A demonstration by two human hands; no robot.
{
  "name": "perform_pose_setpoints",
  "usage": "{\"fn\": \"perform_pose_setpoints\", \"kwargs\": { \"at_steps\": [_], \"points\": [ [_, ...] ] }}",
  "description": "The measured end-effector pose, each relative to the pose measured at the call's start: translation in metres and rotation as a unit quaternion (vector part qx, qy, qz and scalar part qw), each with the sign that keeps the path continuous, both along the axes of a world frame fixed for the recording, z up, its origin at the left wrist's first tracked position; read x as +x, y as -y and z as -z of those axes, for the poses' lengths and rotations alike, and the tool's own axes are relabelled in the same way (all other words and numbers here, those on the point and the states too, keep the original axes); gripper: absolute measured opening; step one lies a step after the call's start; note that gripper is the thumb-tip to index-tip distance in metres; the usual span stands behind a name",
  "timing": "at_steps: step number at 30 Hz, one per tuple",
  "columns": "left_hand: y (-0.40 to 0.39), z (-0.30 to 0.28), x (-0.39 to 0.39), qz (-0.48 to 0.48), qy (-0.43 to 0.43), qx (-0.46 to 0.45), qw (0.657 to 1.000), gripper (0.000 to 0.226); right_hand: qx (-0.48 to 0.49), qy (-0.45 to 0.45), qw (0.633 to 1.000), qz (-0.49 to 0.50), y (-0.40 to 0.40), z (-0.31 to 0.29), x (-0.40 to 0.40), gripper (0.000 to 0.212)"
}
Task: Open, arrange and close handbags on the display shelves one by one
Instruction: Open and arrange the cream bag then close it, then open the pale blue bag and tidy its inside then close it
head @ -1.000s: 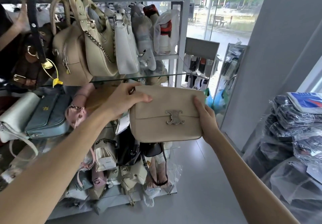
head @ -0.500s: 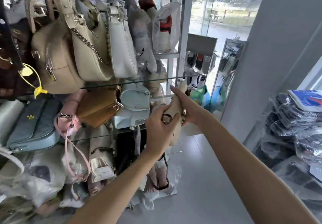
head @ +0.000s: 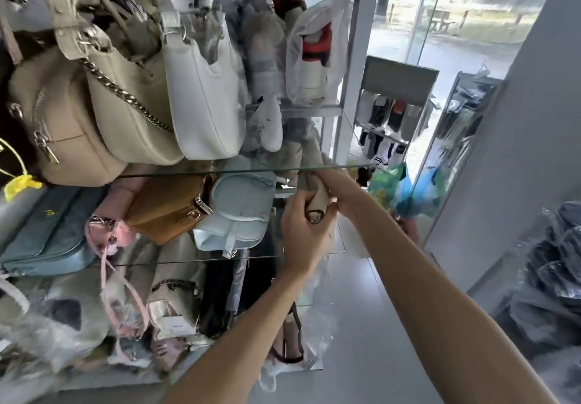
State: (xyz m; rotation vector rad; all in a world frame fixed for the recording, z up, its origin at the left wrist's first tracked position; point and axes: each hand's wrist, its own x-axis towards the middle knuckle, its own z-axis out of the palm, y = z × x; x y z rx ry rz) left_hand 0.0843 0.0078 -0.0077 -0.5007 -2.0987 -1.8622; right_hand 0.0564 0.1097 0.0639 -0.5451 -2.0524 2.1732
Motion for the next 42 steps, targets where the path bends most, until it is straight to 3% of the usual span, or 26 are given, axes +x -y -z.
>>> {"fn": "perform_pose_setpoints", "kwargs": {
  "at_steps": [4, 7, 10, 13, 15, 17, 18, 20, 22, 23, 24, 26, 27, 32, 34, 37, 42],
  "points": [
    [-0.006, 0.001, -0.007, 0.032, 0.091, -0.025, 0.995, 0.054, -0.018, 0.007, 1.0, 0.018, -0.005, 0.009, -0.002, 0.038],
    [0.001, 0.008, -0.003, 0.051, 0.156, -0.139, 0.977, 0.085, -0.026, 0.022, 0.999, 0.02, -0.006, 0.007, 0.001, 0.021],
    [0.01, 0.01, 0.004, 0.091, 0.197, -0.182, 0.959, 0.115, -0.002, 0.034, 0.999, 0.016, -0.007, 0.005, 0.006, 0.01],
    [0.024, 0.008, 0.002, 0.157, 0.202, -0.267, 0.929, 0.13, -0.001, 0.038, 0.999, 0.026, -0.006, 0.002, 0.014, 0.023],
    [0.044, 0.0, -0.003, 0.242, 0.197, -0.307, 0.899, 0.121, 0.006, 0.023, 0.999, 0.035, -0.004, -0.001, 0.02, 0.03],
    [0.066, -0.013, -0.01, 0.332, 0.219, -0.282, 0.873, 0.093, 0.045, 0.007, 0.998, 0.047, 0.0, 0.0, 0.025, 0.038],
    [0.076, -0.017, -0.015, 0.334, 0.213, -0.266, 0.879, 0.078, 0.073, -0.002, 0.996, 0.052, 0.003, 0.0, 0.028, 0.043],
    [0.09, -0.021, -0.026, 0.229, 0.141, -0.274, 0.923, 0.054, 0.128, -0.019, 0.99, 0.064, 0.011, 0.003, 0.033, 0.05],
    [0.096, -0.023, -0.04, 0.08, 0.034, -0.344, 0.935, 0.042, 0.183, -0.033, 0.98, 0.078, 0.018, 0.004, 0.041, 0.053],
    [0.098, -0.025, -0.048, 0.029, -0.02, -0.413, 0.91, 0.039, 0.208, -0.039, 0.974, 0.081, 0.02, 0.004, 0.045, 0.054],
    [0.1, -0.027, -0.056, -0.001, -0.06, -0.505, 0.861, 0.04, 0.229, -0.044, 0.969, 0.084, 0.022, 0.002, 0.048, 0.054],
    [0.102, -0.027, -0.073, -0.031, -0.067, -0.662, 0.746, 0.064, 0.263, -0.056, 0.959, 0.093, 0.024, 0.002, 0.054, 0.052],
    [0.102, -0.027, -0.078, -0.029, -0.052, -0.699, 0.713, 0.078, 0.28, -0.061, 0.953, 0.097, 0.024, 0.003, 0.057, 0.051],
    [0.094, -0.022, -0.077, -0.045, -0.071, -0.767, 0.637, 0.094, 0.419, -0.077, 0.893, 0.141, 0.033, 0.006, 0.071, 0.04],
    [0.095, -0.024, -0.074, -0.051, -0.085, -0.751, 0.653, 0.083, 0.448, -0.073, 0.881, 0.136, 0.04, 0.006, 0.073, 0.039],
    [0.104, -0.031, -0.07, -0.055, -0.136, -0.683, 0.716, 0.048, 0.472, -0.104, 0.869, 0.107, 0.05, 0.008, 0.072, 0.042],
    [0.12, -0.043, -0.054, -0.091, -0.19, -0.637, 0.741, 0.029, 0.52, -0.165, 0.831, 0.107, 0.075, 0.003, 0.071, 0.038]
  ]
}}
